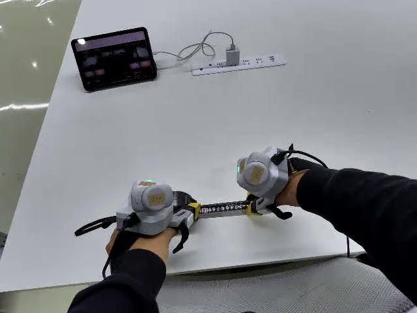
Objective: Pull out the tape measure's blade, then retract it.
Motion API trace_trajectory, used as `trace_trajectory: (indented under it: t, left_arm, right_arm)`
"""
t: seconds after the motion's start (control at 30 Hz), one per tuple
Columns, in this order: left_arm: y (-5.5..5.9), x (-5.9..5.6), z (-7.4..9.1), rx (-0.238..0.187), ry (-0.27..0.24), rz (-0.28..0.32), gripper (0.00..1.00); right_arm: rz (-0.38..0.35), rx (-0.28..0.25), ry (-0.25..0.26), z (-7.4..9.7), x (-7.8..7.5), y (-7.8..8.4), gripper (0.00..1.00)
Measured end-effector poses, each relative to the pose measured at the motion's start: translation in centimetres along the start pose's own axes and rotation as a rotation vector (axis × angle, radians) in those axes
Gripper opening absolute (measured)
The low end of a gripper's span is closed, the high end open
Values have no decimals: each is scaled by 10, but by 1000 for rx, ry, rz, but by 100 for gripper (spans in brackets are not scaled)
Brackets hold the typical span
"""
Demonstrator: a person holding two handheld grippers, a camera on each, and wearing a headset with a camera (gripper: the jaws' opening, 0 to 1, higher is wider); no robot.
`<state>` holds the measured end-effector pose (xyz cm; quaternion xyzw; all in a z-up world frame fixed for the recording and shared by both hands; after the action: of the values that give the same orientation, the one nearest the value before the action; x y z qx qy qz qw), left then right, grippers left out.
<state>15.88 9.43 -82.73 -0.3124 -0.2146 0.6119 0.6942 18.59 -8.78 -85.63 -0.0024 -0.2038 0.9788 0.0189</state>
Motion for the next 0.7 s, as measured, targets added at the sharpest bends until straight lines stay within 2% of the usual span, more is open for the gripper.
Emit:
trace_trajectory:
  t: [0.7]
  left_arm:
    - [0, 0, 0, -1, 1, 0, 56]
  right_arm:
    - [21, -17, -11, -4, 1, -6, 10]
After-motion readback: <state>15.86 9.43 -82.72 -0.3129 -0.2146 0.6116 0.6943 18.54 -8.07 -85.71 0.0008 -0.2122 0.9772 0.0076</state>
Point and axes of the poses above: the centre of the closed fingertips' face, and the gripper's own axes: z roughly backward along the fingers, x roughly to its left, y roughly out of its underside, the point moved 6 cm from there along z, roughly backward along the fingers, and after that the axes turned 3 degrees about z, right-handed, at the moved point
